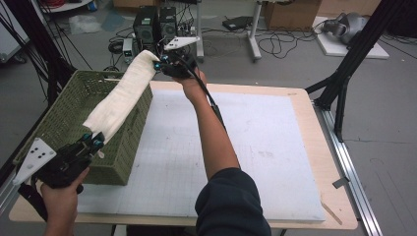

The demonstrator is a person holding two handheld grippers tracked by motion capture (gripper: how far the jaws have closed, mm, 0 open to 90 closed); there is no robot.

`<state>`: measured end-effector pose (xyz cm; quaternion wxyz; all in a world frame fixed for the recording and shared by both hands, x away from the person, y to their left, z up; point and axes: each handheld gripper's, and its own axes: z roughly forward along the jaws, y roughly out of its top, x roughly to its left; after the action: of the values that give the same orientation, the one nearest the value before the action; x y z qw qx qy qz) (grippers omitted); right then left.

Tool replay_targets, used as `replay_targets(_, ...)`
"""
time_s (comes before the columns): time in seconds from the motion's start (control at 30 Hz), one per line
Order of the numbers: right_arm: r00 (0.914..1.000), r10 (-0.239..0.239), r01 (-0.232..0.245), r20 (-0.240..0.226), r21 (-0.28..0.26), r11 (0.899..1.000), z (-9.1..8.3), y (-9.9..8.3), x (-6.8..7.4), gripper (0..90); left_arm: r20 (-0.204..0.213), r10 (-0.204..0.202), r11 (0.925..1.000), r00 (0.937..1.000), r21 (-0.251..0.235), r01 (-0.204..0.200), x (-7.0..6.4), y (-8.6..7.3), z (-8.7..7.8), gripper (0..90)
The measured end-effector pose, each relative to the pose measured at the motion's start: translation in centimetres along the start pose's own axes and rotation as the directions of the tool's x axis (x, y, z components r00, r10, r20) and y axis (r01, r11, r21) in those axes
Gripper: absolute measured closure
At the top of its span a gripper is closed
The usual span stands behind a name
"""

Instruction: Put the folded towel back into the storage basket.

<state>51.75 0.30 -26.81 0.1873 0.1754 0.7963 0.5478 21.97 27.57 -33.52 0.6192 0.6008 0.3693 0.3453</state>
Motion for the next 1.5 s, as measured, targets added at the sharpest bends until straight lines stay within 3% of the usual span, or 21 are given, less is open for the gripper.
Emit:
replay_targets(0.17, 0.9999, -0.006, 0.006, -0.012, 0.002, 1.000, 2.2, 0.8, 0.6, 82.0, -0.034, 0.010, 0.9999, 0.9994, -0.004, -0.010, 0.5, 0.1, -0.7, 82.4)
replay_targets(0.4, 0.9990, -0.029, 0.029, -0.035, 0.018, 0.999, 5.6, 2.0, 2.2, 82.0, -0.086, -0.044, 0.9990, 0.9953, -0.007, 0.043, 2.2, -0.3, -2.1, 82.3)
replay_targets(0.5, 0.9990, -0.026, 0.027, -0.036, 0.020, 0.999, 6.7, 2.2, 2.8, 82.0, -0.101, -0.049, 0.9988, 0.9937, -0.004, 0.049, 2.6, -0.5, -2.5, 82.2)
replay_targets(0.67, 0.9987, -0.022, 0.023, -0.046, 0.036, 0.999, 8.2, 2.3, 3.6, 82.1, -0.149, -0.063, 0.9978, 0.9868, 0.011, 0.065, 3.6, -0.7, -3.5, 82.0)
replay_targets(0.8, 0.9984, -0.025, 0.028, -0.050, 0.050, 0.998, 9.4, 2.7, 4.2, 82.0, -0.165, -0.069, 0.9974, 0.9839, 0.011, 0.072, 4.0, -0.7, -4.0, 81.9)
replay_targets(0.97, 0.9988, -0.042, 0.043, -0.026, 0.063, 0.997, 11.0, 3.4, 5.5, 82.0, -0.214, -0.055, 0.9956, 0.9753, 0.062, 0.070, 4.5, -0.9, -4.4, 80.3)
replay_targets(1.07, 0.9988, -0.049, 0.048, 0.005, 0.085, 0.995, 12.0, 3.4, 6.2, 80.2, -0.250, -0.094, 0.9903, 0.9638, 0.075, 0.116, 4.9, -1.0, -4.4, 66.6)
replay_targets(1.13, 0.9987, -0.047, 0.045, 0.019, 0.109, 0.993, 12.6, 3.0, 6.4, 73.2, -0.294, -0.125, 0.9852, 0.9477, 0.077, 0.153, 5.0, -0.9, -4.4, 50.0)
replay_targets(1.17, 0.9985, -0.054, 0.052, 0.013, 0.120, 0.991, 12.8, 2.8, 6.5, 72.1, -0.305, -0.131, 0.9858, 0.9433, 0.060, 0.157, 4.9, -0.8, -4.4, 43.4)
replay_targets(1.3, 0.9989, -0.047, 0.046, 0.001, 0.135, 0.990, 13.0, 2.5, 6.8, 63.0, -0.310, -0.097, 0.9913, 0.9458, 0.055, 0.119, 4.7, -0.3, -4.4, 38.6)
replay_targets(1.37, 0.9989, -0.045, 0.043, 0.014, 0.139, 0.989, 12.8, 2.4, 6.7, 57.0, -0.297, -0.110, 0.9909, 0.9486, 0.042, 0.128, 4.6, -0.1, -4.4, 38.5)
replay_targets(1.5, 0.9993, -0.036, 0.034, 0.014, 0.126, 0.991, 11.6, 2.6, 6.4, 56.2, -0.277, -0.143, 0.9859, 0.9501, 0.045, 0.162, 4.7, -0.5, -4.1, 36.8)
